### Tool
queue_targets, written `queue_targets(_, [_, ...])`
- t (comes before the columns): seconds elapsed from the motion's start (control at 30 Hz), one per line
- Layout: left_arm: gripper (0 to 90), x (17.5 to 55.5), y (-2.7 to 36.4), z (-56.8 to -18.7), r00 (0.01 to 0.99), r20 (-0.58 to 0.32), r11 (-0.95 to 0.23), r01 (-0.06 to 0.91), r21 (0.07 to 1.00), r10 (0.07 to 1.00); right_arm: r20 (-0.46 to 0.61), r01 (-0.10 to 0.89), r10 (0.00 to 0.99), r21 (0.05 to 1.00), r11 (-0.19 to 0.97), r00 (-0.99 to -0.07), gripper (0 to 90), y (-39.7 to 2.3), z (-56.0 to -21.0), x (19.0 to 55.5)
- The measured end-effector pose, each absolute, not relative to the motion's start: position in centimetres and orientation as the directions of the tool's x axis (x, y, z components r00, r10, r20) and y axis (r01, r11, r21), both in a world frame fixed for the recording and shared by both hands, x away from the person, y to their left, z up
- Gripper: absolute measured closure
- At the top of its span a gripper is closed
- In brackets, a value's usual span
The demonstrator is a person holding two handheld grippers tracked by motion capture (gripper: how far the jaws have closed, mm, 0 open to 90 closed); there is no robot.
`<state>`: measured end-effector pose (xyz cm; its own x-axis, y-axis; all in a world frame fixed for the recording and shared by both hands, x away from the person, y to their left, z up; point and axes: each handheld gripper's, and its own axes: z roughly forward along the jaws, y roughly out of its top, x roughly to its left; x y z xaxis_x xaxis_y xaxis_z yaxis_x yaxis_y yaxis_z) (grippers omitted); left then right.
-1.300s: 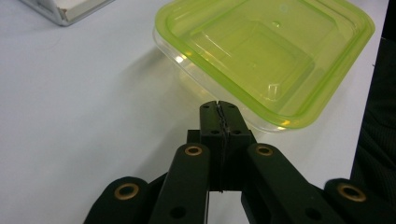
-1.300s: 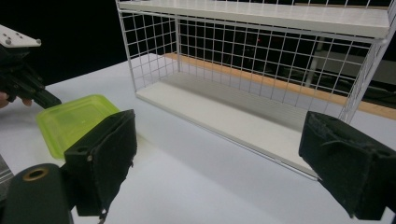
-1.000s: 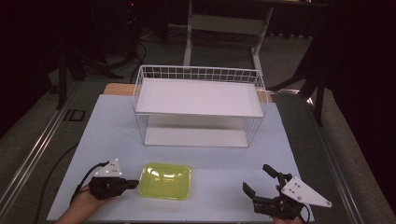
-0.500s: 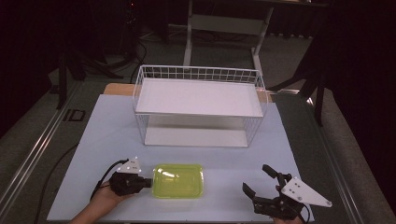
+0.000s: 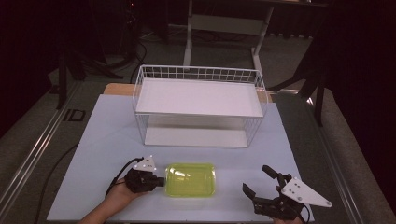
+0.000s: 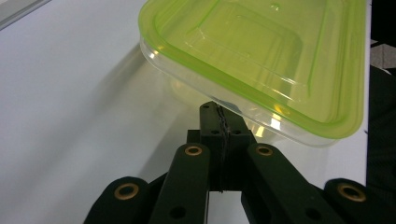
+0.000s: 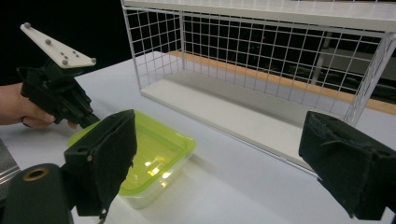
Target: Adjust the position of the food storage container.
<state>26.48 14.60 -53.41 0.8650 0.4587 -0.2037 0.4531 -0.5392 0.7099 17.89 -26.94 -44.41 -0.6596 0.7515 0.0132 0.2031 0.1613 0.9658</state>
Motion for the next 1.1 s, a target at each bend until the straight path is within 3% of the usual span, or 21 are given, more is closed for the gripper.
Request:
queue_targets(0.67, [90.0,27.7,11.0,-53.3,0.884,-0.220,-0.524,0.428,0.737,0.412,0.014,0.215,0.743,0.961,0.175,-0.669,11.7,-26.8,-44.7,17.8])
queue_targets(0.93, [90.0,27.4,12.8,-53.0,0.868,-0.231,-0.504,0.451,0.737,0.440,0.014,0.212,0.741,0.962,0.174,-0.671,11.6,-26.8,-44.8,17.9])
queue_targets(1.1, [74.7,26.6,15.2,-51.4,0.843,-0.243,-0.440,0.471,0.764,0.479,0.003,0.222,0.739,0.955,0.199,-0.674,11.6,-26.2,-44.8,18.0])
